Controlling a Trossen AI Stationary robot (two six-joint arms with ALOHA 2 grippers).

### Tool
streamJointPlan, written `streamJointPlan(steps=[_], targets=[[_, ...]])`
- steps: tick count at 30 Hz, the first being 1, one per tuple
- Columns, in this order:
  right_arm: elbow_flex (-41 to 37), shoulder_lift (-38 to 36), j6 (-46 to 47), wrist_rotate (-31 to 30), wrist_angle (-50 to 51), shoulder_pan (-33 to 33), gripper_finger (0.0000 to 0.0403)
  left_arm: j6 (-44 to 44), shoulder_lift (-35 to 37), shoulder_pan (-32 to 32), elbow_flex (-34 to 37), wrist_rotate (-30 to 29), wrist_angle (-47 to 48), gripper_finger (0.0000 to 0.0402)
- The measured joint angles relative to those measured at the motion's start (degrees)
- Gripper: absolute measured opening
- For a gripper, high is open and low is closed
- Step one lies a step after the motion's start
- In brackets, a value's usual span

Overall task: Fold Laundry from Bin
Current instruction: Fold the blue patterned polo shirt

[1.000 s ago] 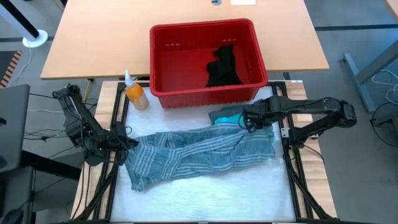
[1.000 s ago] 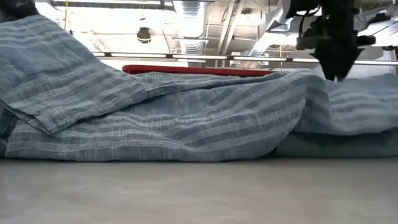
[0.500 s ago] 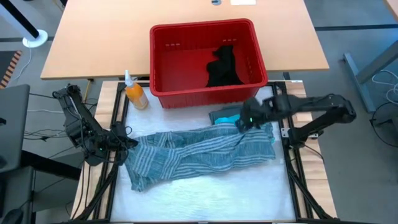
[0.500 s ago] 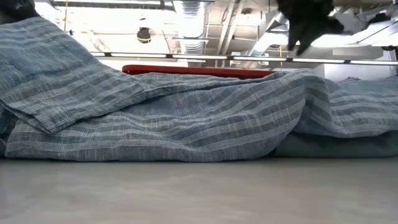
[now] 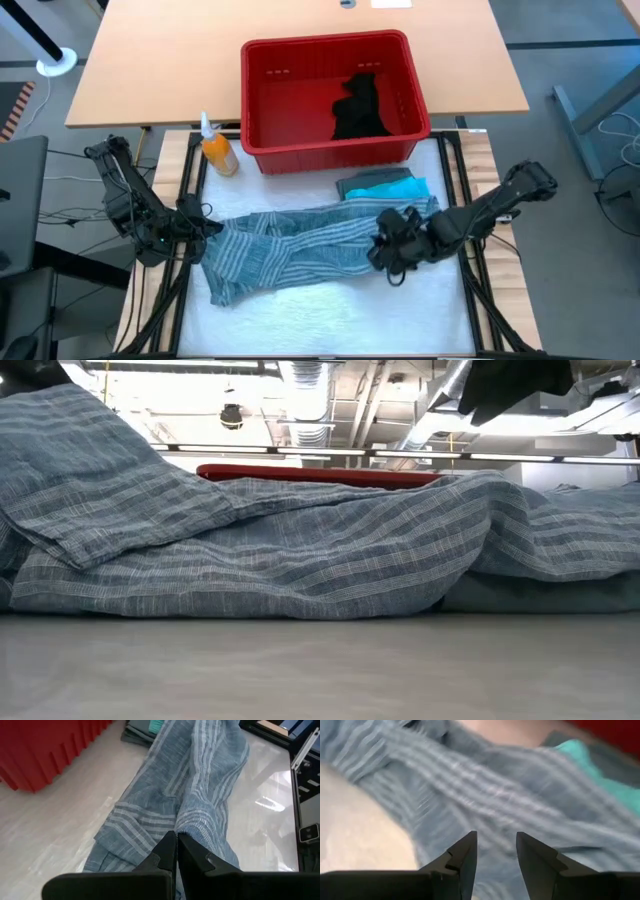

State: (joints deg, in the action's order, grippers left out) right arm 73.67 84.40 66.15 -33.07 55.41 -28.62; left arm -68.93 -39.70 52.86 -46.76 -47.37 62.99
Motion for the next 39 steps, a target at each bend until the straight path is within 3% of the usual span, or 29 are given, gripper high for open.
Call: streamJointPlan(steps=[8, 18, 22, 29, 33, 39], targets=[[0.0, 5.0, -0.6, -0.3, -4.8, -0.8, 0.0164, -0.9, 0.0, 0.0, 0.0, -1.7, -1.0, 0.0], [0.0, 4.9, -6.7, 0.4, -4.6, 3.1, 0.0164, 0.8, 0.0, 0.0, 0.0, -6.4, -5.1, 0.0], [0.0, 4.9, -11.1, 7.4, -4.5, 5.2, 0.0164, 0.8, 0.0, 0.0, 0.0, -7.0, -5.7, 0.0], [0.0, 4.9, -18.1, 10.0, -5.6, 8.2, 0.0164, 0.7, -1.2, 0.0, 0.0, -12.6, -6.5, 0.0], [0.0, 4.9, -21.2, 15.9, -6.2, 9.5, 0.0161, -0.9, -3.2, 0.0, 0.0, -12.9, -6.6, 0.0], [0.1, 5.7, -24.8, 18.0, -6.8, 9.7, 0.014, -3.0, -7.2, 0.0, 0.0, -11.9, -6.6, 0.0]])
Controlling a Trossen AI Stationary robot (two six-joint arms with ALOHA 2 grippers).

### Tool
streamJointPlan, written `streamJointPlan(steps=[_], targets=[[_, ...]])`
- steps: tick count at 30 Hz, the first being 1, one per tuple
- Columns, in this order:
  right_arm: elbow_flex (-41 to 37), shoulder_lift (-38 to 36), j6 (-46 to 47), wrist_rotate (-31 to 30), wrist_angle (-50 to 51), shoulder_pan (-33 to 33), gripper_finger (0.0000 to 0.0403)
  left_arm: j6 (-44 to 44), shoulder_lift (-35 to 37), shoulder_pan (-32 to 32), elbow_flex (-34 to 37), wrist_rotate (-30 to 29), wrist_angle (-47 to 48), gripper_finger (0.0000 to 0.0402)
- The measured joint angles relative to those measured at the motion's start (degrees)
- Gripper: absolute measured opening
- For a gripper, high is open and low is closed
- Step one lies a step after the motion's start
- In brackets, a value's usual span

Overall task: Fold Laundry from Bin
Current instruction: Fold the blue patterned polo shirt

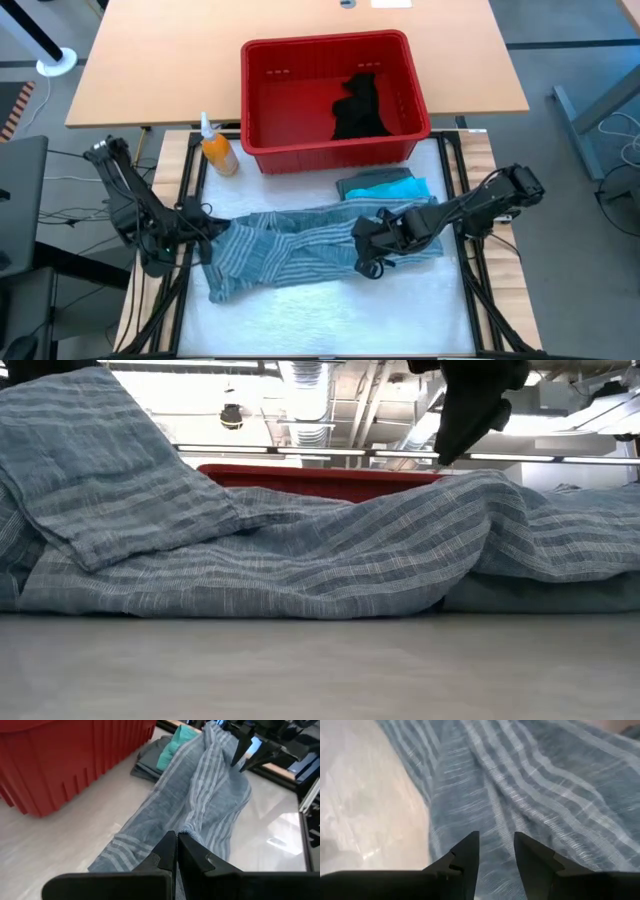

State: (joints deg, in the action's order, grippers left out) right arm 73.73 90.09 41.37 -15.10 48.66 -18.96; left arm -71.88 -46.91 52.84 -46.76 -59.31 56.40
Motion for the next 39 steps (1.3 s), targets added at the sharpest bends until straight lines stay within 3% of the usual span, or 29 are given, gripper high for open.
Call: streamJointPlan(steps=[12, 19, 28, 39], targets=[[0.8, 6.8, -7.4, -7.3, 1.0, 8.1, 0.0113, -6.1, -3.5, -1.4, 0.0, -0.8, 3.5, 0.0], [2.2, 4.3, -8.6, -1.5, 3.7, 11.2, 0.0113, -5.9, -3.5, -3.2, 0.0, 3.2, 4.7, 0.0], [2.0, 4.9, -7.1, -4.3, 3.0, 14.3, 0.0113, -5.3, -3.5, -5.3, 0.0, 6.1, 5.7, 0.0], [2.0, 2.2, -14.8, -5.3, -3.2, 18.0, 0.0113, -4.9, -3.5, -5.5, 0.0, 8.2, 5.8, 0.0]])
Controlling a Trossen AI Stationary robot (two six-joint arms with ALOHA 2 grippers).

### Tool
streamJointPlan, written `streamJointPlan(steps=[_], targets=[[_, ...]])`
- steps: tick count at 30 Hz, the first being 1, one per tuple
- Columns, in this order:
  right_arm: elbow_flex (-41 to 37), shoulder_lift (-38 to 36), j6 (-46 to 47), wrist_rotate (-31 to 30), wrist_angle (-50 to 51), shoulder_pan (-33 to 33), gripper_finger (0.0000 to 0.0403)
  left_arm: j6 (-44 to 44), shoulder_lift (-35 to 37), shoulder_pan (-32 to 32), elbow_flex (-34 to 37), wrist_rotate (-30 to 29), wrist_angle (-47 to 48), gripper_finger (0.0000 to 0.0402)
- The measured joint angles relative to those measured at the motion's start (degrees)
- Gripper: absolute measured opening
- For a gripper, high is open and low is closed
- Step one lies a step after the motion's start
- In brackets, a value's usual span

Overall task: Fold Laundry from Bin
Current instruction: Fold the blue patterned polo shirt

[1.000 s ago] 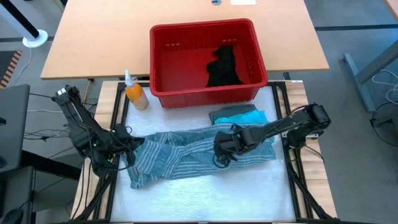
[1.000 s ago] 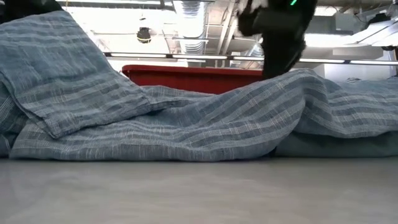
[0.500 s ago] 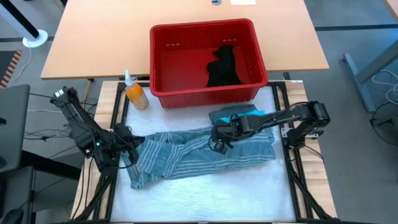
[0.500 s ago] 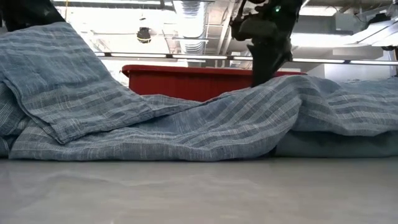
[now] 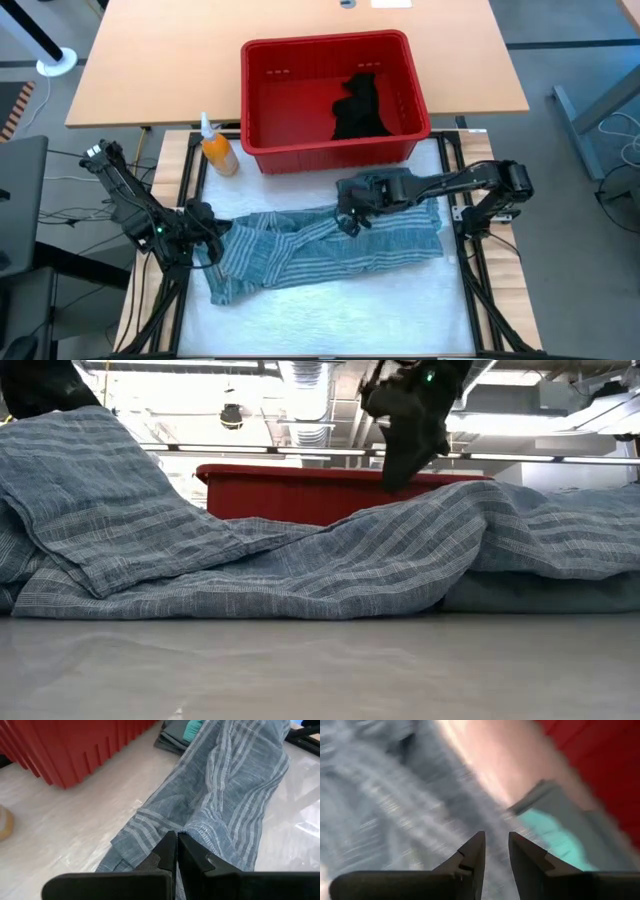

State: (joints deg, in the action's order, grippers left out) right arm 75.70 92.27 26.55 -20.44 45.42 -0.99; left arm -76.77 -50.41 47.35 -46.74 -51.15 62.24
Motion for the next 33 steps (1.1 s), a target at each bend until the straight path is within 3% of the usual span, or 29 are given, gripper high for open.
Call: streamJointPlan(steps=[9, 13, 15, 19, 26, 33], targets=[[3.7, -3.6, 1.2, 13.3, -2.3, 1.9, 0.0113, -1.9, -0.2, 0.0, 0.0, -0.3, -0.3, 0.0], [5.2, -5.3, 2.7, 19.2, -11.0, -1.1, 0.0113, -1.4, -0.2, 0.0, 0.0, -0.2, 0.0, 0.0], [5.2, -4.3, -0.7, 17.8, -15.2, -5.0, 0.0113, -1.4, -0.2, 0.0, 0.0, -0.3, 0.1, 0.0], [5.2, 1.2, -6.9, 8.4, -23.1, -11.5, 0.0113, -0.8, -0.2, 0.0, 0.0, -0.6, 0.1, 0.0], [5.2, 14.1, -19.3, 6.8, -44.0, -16.6, 0.0113, -0.8, -0.4, 0.0, 0.0, -0.6, 0.1, 0.0], [14.4, 23.8, -21.4, 7.1, -42.6, -17.3, 0.0132, -2.2, -0.3, 0.0, 0.0, -0.5, 0.2, 0.0]])
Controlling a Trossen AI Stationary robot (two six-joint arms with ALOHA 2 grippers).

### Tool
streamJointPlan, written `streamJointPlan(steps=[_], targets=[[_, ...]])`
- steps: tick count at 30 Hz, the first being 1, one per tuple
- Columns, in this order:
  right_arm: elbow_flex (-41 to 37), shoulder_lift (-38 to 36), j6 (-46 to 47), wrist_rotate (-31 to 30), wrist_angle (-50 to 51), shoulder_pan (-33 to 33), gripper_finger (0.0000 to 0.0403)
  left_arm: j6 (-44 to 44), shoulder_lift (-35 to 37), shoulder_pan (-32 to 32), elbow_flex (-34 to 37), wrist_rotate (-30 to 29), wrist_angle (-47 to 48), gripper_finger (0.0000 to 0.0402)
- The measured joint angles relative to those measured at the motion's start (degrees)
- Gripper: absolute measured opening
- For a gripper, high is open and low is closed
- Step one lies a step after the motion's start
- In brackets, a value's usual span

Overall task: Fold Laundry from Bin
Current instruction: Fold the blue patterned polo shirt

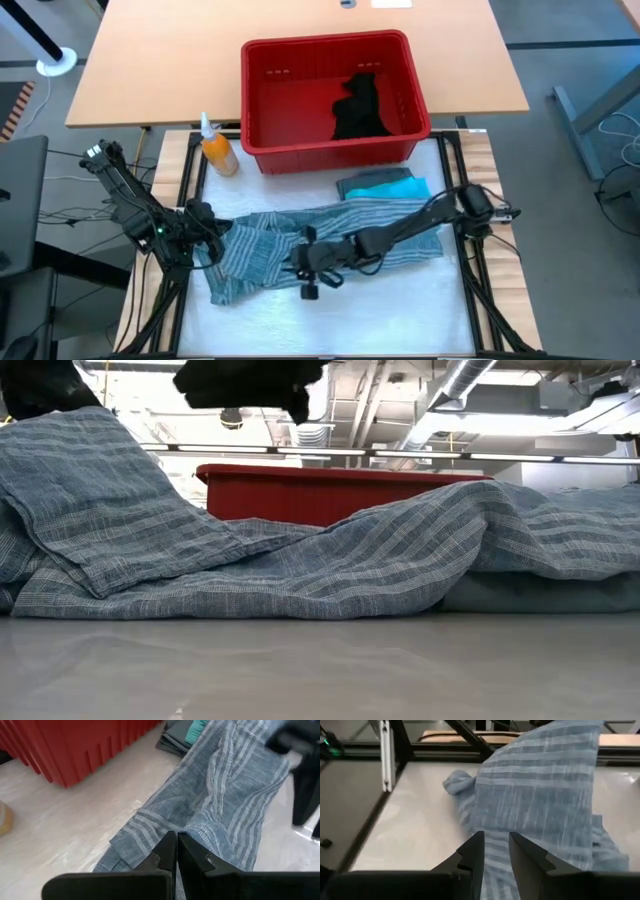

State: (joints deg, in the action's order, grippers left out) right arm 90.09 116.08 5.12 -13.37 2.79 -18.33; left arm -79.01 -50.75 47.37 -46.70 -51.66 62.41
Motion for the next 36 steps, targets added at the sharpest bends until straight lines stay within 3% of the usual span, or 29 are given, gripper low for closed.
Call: streamJointPlan(steps=[8, 12, 18, 22, 30, 36], targets=[[11.2, 12.7, -8.5, 0.2, 0.4, -0.7, 0.021, -1.7, 0.0, 0.0, 0.0, 0.7, 0.0, 0.0], [16.7, 18.3, -11.2, -0.3, 3.1, -1.0, 0.0229, -0.9, 0.0, 0.0, 0.0, 2.5, 0.1, 0.0], [25.1, 24.2, -10.8, -0.9, 12.3, -1.8, 0.0229, -0.8, 0.0, 0.0, 0.0, 1.9, 0.3, 0.0], [28.2, 26.8, -10.7, -6.0, 15.5, -2.3, 0.0228, -0.8, -0.3, 0.0, 0.0, 1.9, 0.9, 0.0], [28.7, 26.7, -8.2, -8.7, 18.9, -2.5, 0.0224, -1.0, -1.6, 0.0, 0.0, 2.3, 1.3, 0.0], [28.7, 26.5, -8.1, -9.0, 22.1, -2.5, 0.0185, -1.2, -3.8, 0.0, 0.0, 3.4, 1.1, 0.0]])
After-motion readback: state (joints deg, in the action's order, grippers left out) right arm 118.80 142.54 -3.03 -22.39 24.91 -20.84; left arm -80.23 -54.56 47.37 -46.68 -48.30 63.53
